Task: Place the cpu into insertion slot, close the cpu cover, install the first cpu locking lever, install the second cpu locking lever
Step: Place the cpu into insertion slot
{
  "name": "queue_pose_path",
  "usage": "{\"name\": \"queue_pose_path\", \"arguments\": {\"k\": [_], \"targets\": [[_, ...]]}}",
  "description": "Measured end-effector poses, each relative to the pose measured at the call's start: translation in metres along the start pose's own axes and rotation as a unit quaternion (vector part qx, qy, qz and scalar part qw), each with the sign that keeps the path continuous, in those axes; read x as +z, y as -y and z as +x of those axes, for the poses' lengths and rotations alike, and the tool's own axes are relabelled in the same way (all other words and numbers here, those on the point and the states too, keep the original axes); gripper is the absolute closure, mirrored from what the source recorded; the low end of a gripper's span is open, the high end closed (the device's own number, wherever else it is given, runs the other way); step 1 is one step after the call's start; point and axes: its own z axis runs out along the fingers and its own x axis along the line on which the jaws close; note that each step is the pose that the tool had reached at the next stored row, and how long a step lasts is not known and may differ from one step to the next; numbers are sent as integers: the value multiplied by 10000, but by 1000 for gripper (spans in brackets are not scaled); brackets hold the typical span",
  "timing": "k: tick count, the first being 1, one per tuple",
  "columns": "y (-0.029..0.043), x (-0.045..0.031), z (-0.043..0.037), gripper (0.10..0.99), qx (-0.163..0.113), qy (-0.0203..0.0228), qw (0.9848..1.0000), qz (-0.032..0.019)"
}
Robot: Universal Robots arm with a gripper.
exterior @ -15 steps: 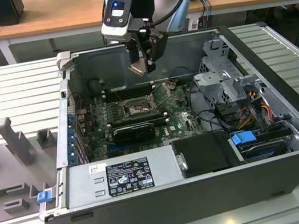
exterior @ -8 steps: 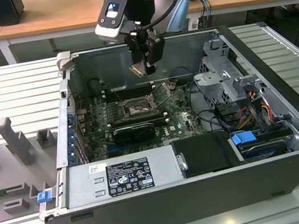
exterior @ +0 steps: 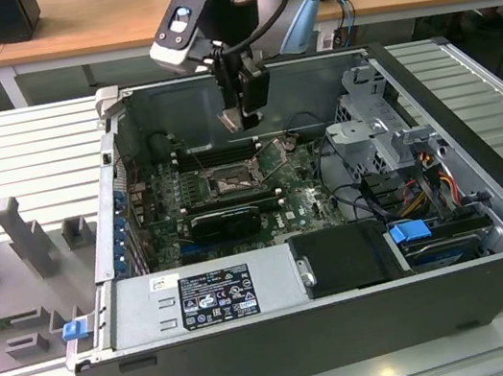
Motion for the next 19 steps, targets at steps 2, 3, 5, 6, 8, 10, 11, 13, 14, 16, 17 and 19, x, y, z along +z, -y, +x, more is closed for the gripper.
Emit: {"name": "queue_pose_path", "arguments": {"k": [2, 3, 5, 6, 8, 10, 11, 13, 14, 16, 17, 19], "targets": [[2, 13, 0, 557, 133, 11, 9999, -2], [4, 25, 0, 557, 266, 23, 9996, -4], [6, 40, 0, 557, 404, 35, 9992, -6], [10, 52, 0, 557, 513, 45, 9987, -8], [23, 62, 3, 557, 596, 52, 9982, -9], [48, 74, 9, 557, 675, 59, 9977, -11], [51, 80, 10, 557, 724, 64, 9974, -11], [53, 103, 9, 557, 880, 77, 9961, -15], [55, 113, 9, 557, 976, 86, 9952, -16], [57, 138, 9, 557, 1149, 100, 9933, -19], [58, 151, 8, 557, 1157, 106, 9932, -18], [59, 162, 8, 557, 1158, 106, 9932, -18]]}}
